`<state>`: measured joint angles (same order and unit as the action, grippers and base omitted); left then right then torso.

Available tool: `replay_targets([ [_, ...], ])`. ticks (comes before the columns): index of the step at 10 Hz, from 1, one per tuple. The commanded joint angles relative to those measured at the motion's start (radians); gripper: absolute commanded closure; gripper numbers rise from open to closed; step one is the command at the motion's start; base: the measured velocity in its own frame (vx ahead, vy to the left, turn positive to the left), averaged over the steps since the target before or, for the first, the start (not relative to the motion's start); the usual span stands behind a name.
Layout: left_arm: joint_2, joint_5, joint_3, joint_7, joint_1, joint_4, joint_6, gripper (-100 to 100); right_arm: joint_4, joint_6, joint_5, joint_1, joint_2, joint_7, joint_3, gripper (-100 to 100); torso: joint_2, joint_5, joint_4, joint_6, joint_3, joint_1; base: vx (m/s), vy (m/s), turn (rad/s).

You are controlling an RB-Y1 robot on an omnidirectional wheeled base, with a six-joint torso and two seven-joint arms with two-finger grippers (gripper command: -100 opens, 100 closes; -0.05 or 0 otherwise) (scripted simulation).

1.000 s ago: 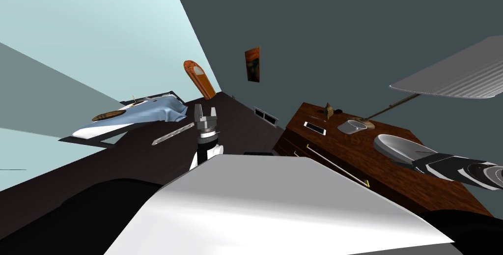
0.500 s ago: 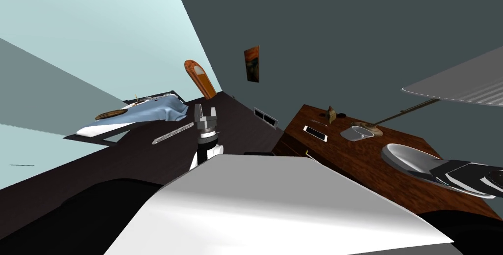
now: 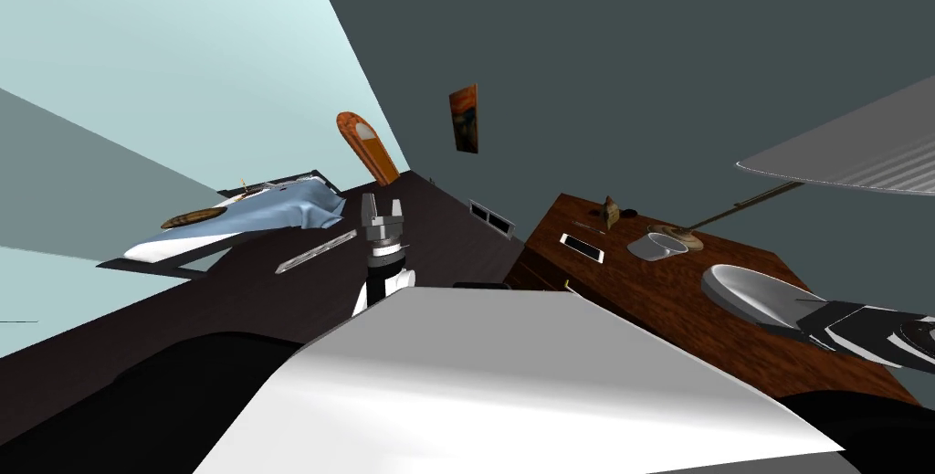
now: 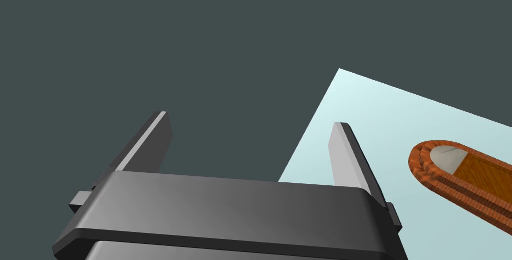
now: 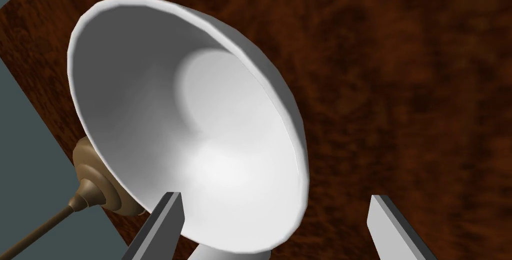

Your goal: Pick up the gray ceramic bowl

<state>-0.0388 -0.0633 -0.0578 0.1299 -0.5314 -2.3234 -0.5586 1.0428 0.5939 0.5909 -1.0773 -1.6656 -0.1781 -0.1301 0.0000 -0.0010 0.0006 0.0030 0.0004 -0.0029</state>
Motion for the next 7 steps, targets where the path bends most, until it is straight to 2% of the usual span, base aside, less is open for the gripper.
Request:
replay_targets([
  [1,0.0,0.0,0.0,0.0,0.0,0.0,0.0,0,0.048,-0.034,0.011,-0.016,-0.011,0.005,-0.011,-100,0.0,0.0,0.0,0.0,0.0,0.0,0.104,-0.046,-0.27],
  [3,0.0,0.0,0.0,0.0,0.0,0.0,0.0,0,0.101,-0.068,0.02,-0.045,-0.024,0.01,-0.033,-100,-0.004,-0.001,-0.001,-0.002,-0.003,-0.002,0.094,-0.039,-0.125],
  [6,0.0,0.0,0.0,0.0,0.0,0.0,0.0,0,0.18,-0.119,0.033,-0.09,-0.044,0.017,-0.066,-100,0.0,0.001,0.0,-0.001,0.0,0.004,0.033,0.041,-0.119],
  [7,0.0,0.0,0.0,0.0,0.0,0.0,0.0,0,0.18,-0.119,0.033,-0.09,-0.044,0.017,-0.066,-100,0.001,0.001,0.0,-0.001,0.0,0.005,0.014,0.017,-0.05],
])
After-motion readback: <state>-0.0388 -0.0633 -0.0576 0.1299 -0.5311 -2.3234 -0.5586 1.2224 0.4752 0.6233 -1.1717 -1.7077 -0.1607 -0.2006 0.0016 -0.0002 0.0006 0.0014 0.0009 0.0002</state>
